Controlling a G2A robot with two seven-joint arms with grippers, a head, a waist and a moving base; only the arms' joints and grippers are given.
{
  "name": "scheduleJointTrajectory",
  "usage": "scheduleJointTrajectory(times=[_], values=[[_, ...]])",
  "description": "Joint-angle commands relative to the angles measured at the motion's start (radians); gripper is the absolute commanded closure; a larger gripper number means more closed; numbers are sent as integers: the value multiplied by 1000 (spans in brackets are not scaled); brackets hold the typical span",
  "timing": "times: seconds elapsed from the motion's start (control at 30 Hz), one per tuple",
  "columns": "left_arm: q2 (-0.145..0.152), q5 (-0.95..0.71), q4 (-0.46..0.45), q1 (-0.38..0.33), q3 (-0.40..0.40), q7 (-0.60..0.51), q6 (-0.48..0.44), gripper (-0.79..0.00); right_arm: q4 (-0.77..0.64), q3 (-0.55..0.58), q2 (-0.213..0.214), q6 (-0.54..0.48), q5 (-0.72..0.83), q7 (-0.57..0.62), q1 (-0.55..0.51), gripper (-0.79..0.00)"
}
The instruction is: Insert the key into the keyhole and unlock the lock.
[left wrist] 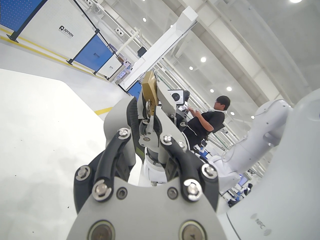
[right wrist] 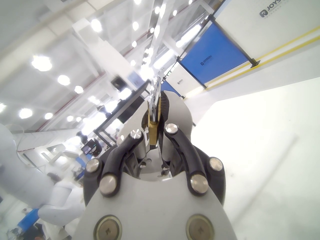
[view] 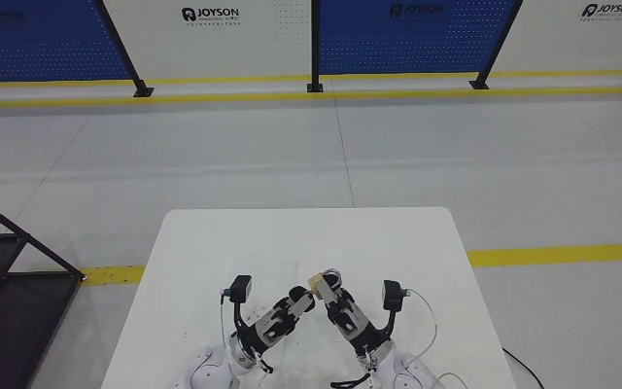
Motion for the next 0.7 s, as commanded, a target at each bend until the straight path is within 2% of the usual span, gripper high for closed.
scheduleJointTrajectory(times=[0.0,0.07,0.37,0.67], values=[[-1,6,0,0,0,4,1,-43,-1,0,0,1,-2,0,0,0],[-1,12,-1,1,0,9,1,0,-1,-1,0,2,-2,-1,0,0],[-3,59,-13,10,-10,44,16,0,-3,-2,2,6,-7,-7,-3,0],[-11,202,-44,38,-23,142,62,0,-19,6,6,27,-36,-8,-16,0]])
